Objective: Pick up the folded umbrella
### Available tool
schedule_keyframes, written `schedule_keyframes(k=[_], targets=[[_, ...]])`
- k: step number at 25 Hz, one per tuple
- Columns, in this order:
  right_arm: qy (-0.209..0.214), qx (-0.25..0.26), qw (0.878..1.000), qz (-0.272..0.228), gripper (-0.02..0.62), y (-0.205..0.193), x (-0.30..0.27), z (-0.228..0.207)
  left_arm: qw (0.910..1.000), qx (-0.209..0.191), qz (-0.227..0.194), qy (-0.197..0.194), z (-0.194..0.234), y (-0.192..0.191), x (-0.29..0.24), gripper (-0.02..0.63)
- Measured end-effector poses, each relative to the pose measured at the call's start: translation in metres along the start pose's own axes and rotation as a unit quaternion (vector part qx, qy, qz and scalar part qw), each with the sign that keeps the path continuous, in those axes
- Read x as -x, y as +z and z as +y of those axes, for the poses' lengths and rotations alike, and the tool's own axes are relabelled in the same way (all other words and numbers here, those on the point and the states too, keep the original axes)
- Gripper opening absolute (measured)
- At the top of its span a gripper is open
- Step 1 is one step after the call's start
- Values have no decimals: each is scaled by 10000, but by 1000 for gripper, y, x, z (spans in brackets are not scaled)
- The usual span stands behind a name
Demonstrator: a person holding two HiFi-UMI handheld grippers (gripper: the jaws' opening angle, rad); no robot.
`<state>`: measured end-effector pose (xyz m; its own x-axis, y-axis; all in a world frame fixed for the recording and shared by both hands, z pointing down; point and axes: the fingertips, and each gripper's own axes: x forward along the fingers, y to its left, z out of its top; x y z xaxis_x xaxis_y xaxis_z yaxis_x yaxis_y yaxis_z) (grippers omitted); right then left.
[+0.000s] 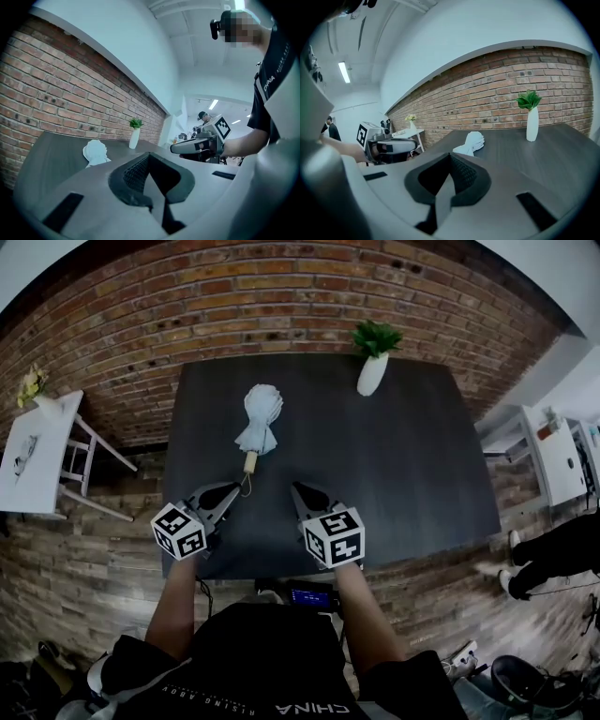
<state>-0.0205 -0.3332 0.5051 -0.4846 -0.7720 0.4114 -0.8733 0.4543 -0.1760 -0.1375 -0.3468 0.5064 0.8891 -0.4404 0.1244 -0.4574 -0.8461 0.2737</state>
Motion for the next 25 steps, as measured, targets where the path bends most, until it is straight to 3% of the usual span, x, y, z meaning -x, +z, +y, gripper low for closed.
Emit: schedule_keyframes(k=[5,13,21,25], targets=[[-61,-46,10000,56,8,0,-7,-4,9998,45,121,-151,3,-5,-11,2],[74,-8,9999,118,8,8,-6,-21,9998,67,176,-55,-3,-4,-31,2],[401,94,9991,55,8,21,-4,-35,9998,17,160,144,-8,4,-44,2],[542,74,9985,-20,8,26,-1,-43,9990,-26,144,425,-4,8,-49,2]])
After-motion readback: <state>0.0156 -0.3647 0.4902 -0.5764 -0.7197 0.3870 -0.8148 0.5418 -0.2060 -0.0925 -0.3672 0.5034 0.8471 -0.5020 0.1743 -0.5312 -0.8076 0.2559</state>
